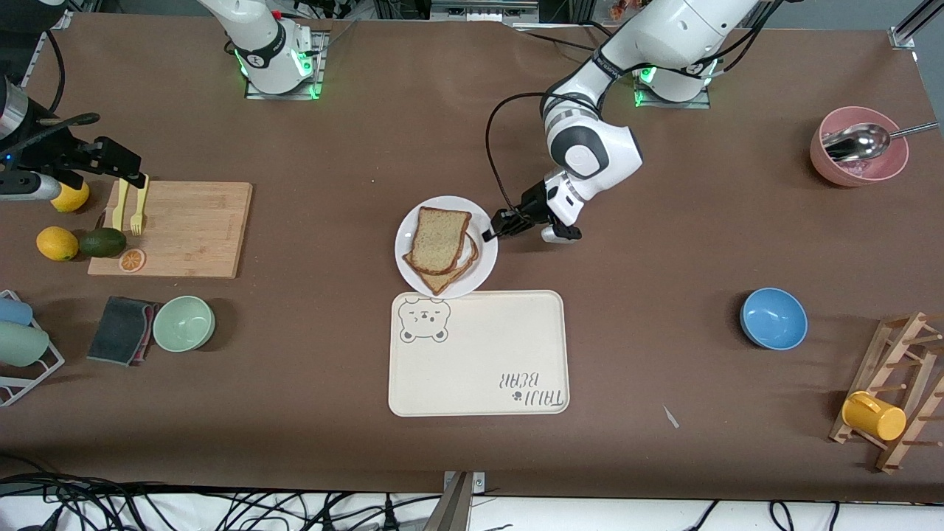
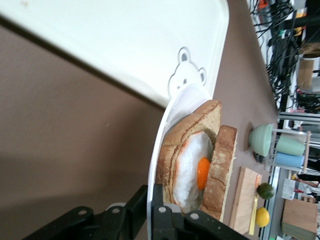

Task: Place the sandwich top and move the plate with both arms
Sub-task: 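Slide the plate with the left gripper onto the bear tray, then adjust the plate on the tray and open the left gripper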

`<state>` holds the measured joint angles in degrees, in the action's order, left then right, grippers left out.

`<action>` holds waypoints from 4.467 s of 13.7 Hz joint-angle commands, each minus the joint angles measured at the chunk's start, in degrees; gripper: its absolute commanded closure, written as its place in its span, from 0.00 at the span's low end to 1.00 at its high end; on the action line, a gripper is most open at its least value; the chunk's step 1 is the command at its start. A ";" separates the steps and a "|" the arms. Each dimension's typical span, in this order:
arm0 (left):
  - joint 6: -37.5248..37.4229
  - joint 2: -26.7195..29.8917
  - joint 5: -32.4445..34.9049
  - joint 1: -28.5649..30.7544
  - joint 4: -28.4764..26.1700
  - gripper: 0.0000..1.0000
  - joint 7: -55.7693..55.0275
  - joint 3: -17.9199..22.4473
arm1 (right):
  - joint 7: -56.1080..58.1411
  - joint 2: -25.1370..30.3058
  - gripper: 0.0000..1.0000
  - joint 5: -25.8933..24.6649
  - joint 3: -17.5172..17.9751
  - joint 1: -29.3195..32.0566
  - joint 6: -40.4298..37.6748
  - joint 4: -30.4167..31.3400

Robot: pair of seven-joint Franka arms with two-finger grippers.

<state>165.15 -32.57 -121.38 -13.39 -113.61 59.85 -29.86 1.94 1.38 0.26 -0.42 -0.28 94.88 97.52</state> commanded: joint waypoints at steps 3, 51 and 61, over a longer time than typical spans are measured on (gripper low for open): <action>-1.58 1.37 -3.25 2.49 3.56 1.00 1.24 -0.46 | 0.17 -0.24 0.00 0.36 0.24 0.46 -1.10 -1.11; -2.46 -17.98 7.47 6.00 25.91 0.63 2.20 5.52 | 0.17 -0.24 0.00 0.36 0.24 0.46 -1.10 -1.02; -2.37 -13.66 7.47 11.11 21.32 0.00 0.01 3.06 | 0.08 -0.24 0.00 0.36 0.24 0.46 -1.10 -1.11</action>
<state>163.12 -48.04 -115.47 -3.34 -90.06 61.53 -26.01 1.94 1.32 0.26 -0.42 -0.28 94.86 97.51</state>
